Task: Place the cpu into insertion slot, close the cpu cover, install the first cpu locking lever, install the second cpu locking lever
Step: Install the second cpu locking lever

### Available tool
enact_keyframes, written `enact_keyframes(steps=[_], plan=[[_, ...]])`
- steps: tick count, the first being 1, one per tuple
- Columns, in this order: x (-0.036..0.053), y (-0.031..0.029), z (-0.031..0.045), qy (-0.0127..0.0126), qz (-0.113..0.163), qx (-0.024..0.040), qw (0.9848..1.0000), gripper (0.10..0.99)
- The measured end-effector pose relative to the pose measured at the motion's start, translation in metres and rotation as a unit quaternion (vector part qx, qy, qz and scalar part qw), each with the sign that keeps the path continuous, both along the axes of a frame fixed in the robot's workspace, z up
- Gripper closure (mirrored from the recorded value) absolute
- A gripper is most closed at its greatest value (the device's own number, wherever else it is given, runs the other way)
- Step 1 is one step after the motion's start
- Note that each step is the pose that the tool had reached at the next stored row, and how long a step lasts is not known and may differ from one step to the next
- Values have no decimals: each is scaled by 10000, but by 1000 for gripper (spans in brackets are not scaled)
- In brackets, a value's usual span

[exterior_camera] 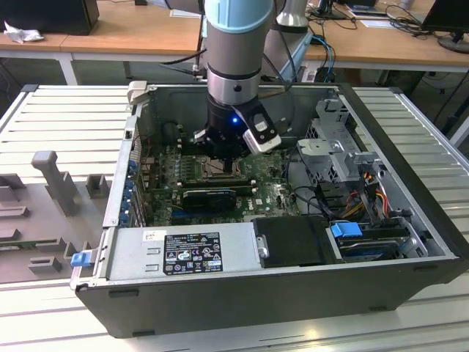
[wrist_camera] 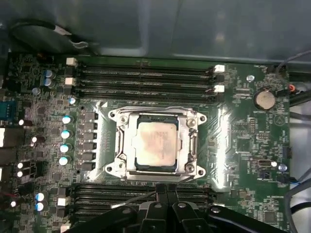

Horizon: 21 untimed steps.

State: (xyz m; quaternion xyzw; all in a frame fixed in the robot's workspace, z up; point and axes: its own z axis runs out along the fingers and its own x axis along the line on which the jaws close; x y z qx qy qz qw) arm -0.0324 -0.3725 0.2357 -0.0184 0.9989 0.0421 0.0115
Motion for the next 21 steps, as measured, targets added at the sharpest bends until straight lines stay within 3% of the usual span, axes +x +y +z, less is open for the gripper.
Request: enact_keyframes(steps=[4, 11, 13, 14, 18, 21], plan=[[-168, -21, -28, -1, 50, 17, 10000, 980], [-205, -21, -196, 0, 215, 26, 9998, 980], [-232, -27, -217, 0, 275, 90, 9996, 980], [-259, -46, -220, -3, 285, 173, 9994, 980], [-344, -140, -221, -7, 301, 311, 9991, 980], [-425, -149, -226, -8, 325, 379, 9988, 980]])
